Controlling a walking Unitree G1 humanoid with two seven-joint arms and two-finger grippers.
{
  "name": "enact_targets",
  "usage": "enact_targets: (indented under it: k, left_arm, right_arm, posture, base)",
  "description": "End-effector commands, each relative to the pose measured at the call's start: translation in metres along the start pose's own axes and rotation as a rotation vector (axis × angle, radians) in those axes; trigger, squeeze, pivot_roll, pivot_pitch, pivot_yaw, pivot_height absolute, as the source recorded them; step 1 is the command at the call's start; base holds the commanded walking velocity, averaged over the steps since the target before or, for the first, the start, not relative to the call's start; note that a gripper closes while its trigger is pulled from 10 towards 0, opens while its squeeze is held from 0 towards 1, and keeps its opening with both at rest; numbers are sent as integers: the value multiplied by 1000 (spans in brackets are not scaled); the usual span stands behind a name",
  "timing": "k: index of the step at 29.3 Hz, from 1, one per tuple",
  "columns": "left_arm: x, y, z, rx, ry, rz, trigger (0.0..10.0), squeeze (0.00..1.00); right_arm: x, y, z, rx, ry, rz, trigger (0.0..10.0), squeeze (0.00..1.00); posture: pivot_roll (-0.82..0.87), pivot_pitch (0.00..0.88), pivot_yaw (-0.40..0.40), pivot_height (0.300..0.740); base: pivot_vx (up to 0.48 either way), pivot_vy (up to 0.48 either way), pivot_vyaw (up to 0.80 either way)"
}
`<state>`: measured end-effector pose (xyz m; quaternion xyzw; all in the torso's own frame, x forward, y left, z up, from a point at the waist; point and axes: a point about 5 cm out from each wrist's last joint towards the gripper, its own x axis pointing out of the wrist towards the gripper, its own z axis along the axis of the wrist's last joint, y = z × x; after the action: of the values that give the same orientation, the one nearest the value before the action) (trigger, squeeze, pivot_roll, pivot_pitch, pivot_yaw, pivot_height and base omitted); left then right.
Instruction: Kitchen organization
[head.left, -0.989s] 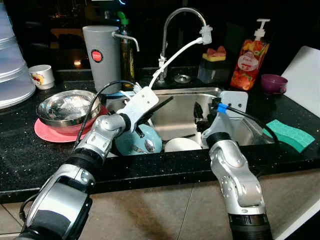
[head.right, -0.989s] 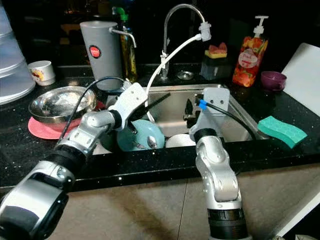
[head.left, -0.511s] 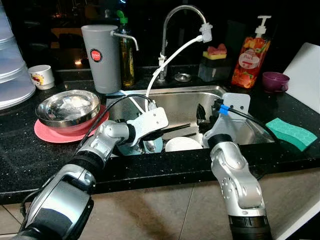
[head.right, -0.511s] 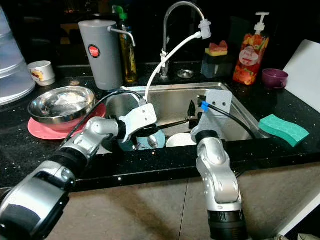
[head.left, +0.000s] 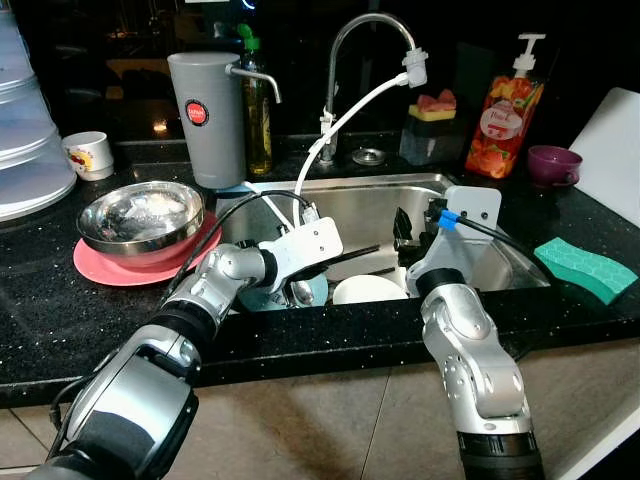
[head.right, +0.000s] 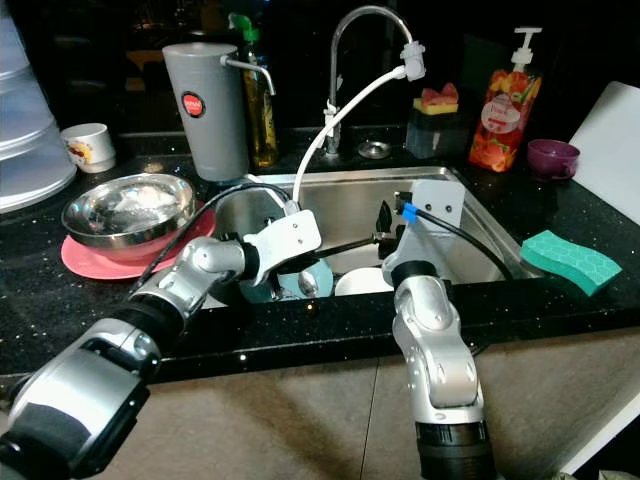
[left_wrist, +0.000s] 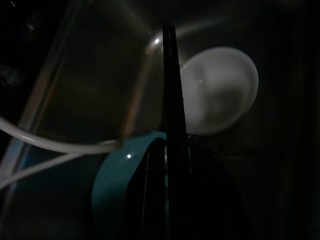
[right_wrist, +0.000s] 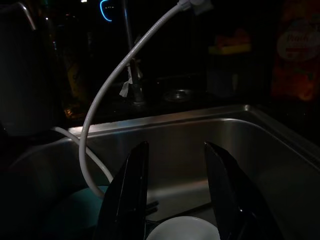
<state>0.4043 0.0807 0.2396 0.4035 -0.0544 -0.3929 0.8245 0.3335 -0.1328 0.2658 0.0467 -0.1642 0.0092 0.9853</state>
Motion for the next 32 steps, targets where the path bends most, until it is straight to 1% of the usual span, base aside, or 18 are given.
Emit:
enact_targets:
  k: [1, 2, 3, 5, 6, 8, 12, 14, 15, 16, 17, 18, 19, 22, 23, 24, 25, 32]
  left_arm:
    - [2, -4, -3, 1, 25, -9, 0, 114]
    - [1, 2, -2, -4, 13, 48, 0, 78]
    - [-2, 14, 3, -12, -15, 160, 10000, 0]
    - [-9, 31, 11, -32, -67, 306, 10000, 0]
    - [-9, 31, 11, -32, -67, 306, 10000, 0]
    - [-14, 43, 17, -49, -117, 385, 10000, 0]
    - [-20, 53, 25, -89, -182, 405, 10000, 0]
    - [-23, 52, 24, -108, -206, 362, 10000, 0]
    - [-23, 50, 21, -108, -199, 350, 10000, 247]
    - [-23, 50, 21, -108, -199, 350, 10000, 247]
    - [-21, 45, 16, -94, -171, 340, 10000, 455]
    - [-21, 44, 14, -90, -161, 339, 10000, 353]
    - [-20, 41, 11, -86, -143, 326, 10000, 0]
    - [-18, 37, 7, -88, -121, 311, 10000, 0]
    - [-17, 35, 5, -94, -115, 305, 10000, 235]
    - [-17, 34, 5, -100, -113, 301, 10000, 235]
    - [-16, 33, 4, -112, -112, 291, 10000, 1000]
    - [-16, 35, 5, -138, -116, 287, 10000, 1000]
  right_arm:
    - [-2, 1, 3, -6, -25, -1, 10000, 0]
    - [-2, 1, 4, -5, -27, 1, 10000, 0]
    - [-1, 2, 4, -1, -30, 3, 10000, 0]
    - [-1, 2, 4, 3, -33, 7, 10000, 0]
    - [-1, 2, 4, 3, -33, 7, 10000, 0]
    - [-1, 2, 5, 6, -35, 12, 10000, 0]
    - [-1, 4, 5, 11, -37, 21, 10000, 0]
    - [0, 6, 4, 15, -34, 29, 10000, 0]
    - [0, 6, 4, 16, -33, 32, 10000, 0]
    - [0, 6, 4, 16, -33, 32, 10000, 0]
    - [1, 8, 3, 18, -32, 37, 10000, 0]
    - [2, 8, 3, 18, -33, 39, 10000, 0]
    - [2, 9, 4, 19, -34, 41, 10000, 0]
    - [2, 9, 4, 19, -35, 42, 10000, 0]
    - [2, 9, 4, 19, -36, 41, 10000, 0]
    - [2, 8, 5, 19, -37, 40, 10000, 0]
    - [1, 8, 5, 18, -37, 38, 10000, 0]
    - [1, 5, 4, 16, -37, 30, 10000, 0]
  posture:
    - [99, 141, 17, 740]
    - [96, 137, 16, 740]
    - [101, 135, 12, 740]
    - [101, 137, 9, 740]
    - [101, 137, 9, 740]
    - [103, 137, 6, 740]
    - [107, 139, 0, 740]
    - [119, 142, -8, 740]
    - [120, 142, -9, 740]
    - [120, 142, -9, 740]
    - [119, 141, -11, 740]
    - [119, 141, -11, 740]
    - [117, 141, -12, 740]
    - [117, 141, -12, 740]
    - [117, 141, -12, 740]
    - [117, 141, -12, 740]
    - [117, 141, -12, 740]
    - [107, 141, -8, 740]
  base:
    - [0, 0, 0]
    - [0, 0, 0]
    - [0, 0, 0]
    - [0, 0, 0]
    - [0, 0, 0]
    - [0, 0, 0]
    - [0, 0, 0]
    - [0, 0, 0]
    - [0, 0, 0]
    - [0, 0, 0]
    - [0, 0, 0]
    - [0, 0, 0]
    - [0, 0, 0]
    - [0, 0, 0]
    - [0, 0, 0]
    - [0, 0, 0]
    - [0, 0, 0]
    - [0, 0, 0]
